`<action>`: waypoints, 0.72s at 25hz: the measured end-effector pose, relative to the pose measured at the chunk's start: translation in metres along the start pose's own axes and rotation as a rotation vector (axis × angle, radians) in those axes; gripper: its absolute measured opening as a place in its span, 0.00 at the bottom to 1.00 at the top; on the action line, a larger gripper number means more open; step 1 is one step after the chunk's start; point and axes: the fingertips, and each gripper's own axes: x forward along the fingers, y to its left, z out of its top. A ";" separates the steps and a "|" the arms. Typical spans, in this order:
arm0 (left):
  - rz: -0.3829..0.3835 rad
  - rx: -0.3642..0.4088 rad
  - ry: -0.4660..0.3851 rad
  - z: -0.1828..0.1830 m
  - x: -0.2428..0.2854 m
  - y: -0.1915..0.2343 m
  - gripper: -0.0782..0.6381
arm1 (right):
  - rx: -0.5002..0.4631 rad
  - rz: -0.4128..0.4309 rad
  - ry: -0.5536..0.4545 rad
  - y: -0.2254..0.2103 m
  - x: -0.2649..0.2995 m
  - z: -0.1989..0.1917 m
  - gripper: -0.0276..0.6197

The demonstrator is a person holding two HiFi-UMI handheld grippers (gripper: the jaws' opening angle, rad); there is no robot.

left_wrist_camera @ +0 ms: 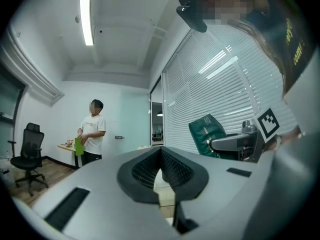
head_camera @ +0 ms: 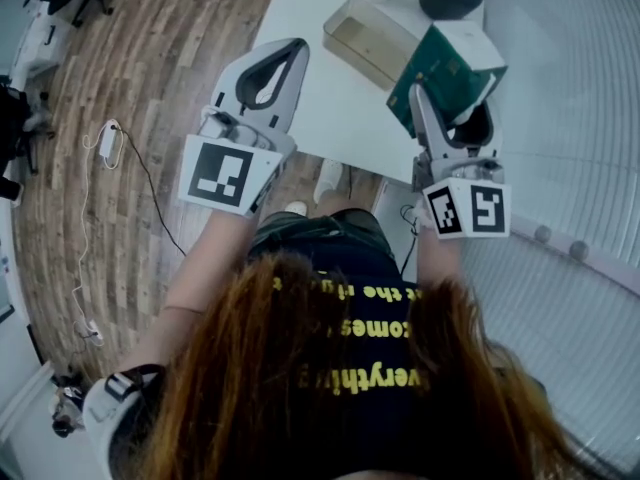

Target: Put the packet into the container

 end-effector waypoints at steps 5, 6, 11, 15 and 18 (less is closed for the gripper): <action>0.035 0.009 0.005 -0.001 0.040 0.007 0.11 | 0.001 0.041 -0.009 -0.031 0.032 0.001 0.60; 0.039 0.013 0.003 -0.001 0.048 0.007 0.11 | -0.002 0.048 -0.011 -0.037 0.037 0.001 0.60; 0.048 0.026 0.004 0.003 0.080 0.003 0.11 | -0.005 0.071 -0.006 -0.061 0.053 0.000 0.60; 0.048 0.028 0.014 -0.001 0.102 0.000 0.11 | 0.008 0.078 -0.002 -0.080 0.063 -0.003 0.60; 0.042 0.025 0.025 -0.005 0.113 -0.001 0.11 | 0.020 0.076 0.003 -0.088 0.068 -0.007 0.60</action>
